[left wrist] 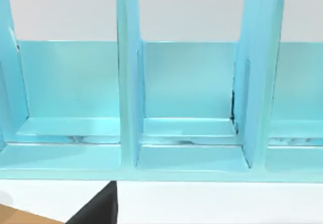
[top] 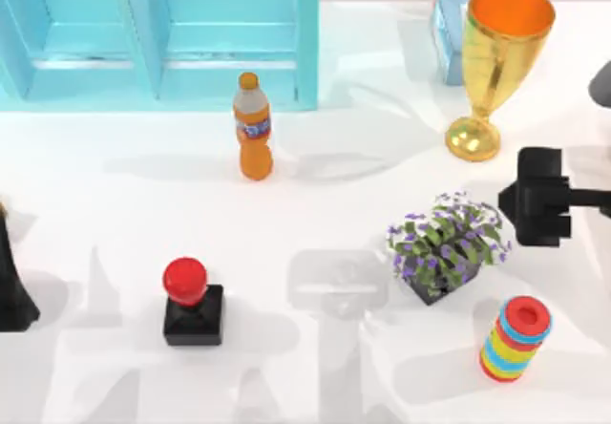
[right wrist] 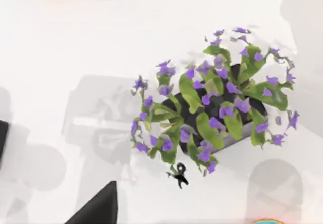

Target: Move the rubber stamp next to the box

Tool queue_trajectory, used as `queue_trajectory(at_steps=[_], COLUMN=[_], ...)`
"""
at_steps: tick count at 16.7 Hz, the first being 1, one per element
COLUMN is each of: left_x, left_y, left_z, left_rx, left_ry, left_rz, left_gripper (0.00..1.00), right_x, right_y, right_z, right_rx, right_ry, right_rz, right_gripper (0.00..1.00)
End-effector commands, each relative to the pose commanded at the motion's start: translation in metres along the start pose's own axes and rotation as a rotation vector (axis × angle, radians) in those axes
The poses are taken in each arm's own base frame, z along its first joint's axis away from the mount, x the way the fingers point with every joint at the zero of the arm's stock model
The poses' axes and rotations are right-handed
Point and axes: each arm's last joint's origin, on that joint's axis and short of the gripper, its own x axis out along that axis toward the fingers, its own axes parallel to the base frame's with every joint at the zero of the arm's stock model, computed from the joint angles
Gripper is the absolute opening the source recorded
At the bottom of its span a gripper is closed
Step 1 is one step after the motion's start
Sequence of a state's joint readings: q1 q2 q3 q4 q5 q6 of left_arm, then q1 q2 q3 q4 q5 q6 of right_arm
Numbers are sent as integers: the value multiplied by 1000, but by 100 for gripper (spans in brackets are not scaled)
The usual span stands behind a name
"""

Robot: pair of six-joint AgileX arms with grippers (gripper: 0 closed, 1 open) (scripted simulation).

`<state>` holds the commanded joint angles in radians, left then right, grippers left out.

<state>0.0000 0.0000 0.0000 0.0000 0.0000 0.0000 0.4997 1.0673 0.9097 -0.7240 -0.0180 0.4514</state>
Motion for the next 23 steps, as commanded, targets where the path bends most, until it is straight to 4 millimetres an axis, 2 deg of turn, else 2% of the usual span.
queue_trajectory(at_steps=[2,5,8,11,14,17,20,23], left_x=[0,0,0,0,0,0,0,0], left_y=[0,0,0,0,0,0,0,0], left_z=[0,0,0,0,0,0,0,0], left_rx=[0,0,0,0,0,0,0,0], left_ry=[0,0,0,0,0,0,0,0], left_rz=[0,0,0,0,0,0,0,0], left_gripper=[100,100,100,100,100,100,100,100], right_x=[24,67,110,140,154,155,151,149], right_y=[34,91,152,208,255,286,303,306], right_z=[16,27,24,12,0,-10,-15,-16], right_rx=[11,4,-18,-34,-30,-11,9,15], right_ry=[189,408,518,520,455,375,318,306], right_rz=[-59,-188,-317,-394,-404,-375,-343,-335], right_gripper=[100,100,100,100,100,100,100,100])
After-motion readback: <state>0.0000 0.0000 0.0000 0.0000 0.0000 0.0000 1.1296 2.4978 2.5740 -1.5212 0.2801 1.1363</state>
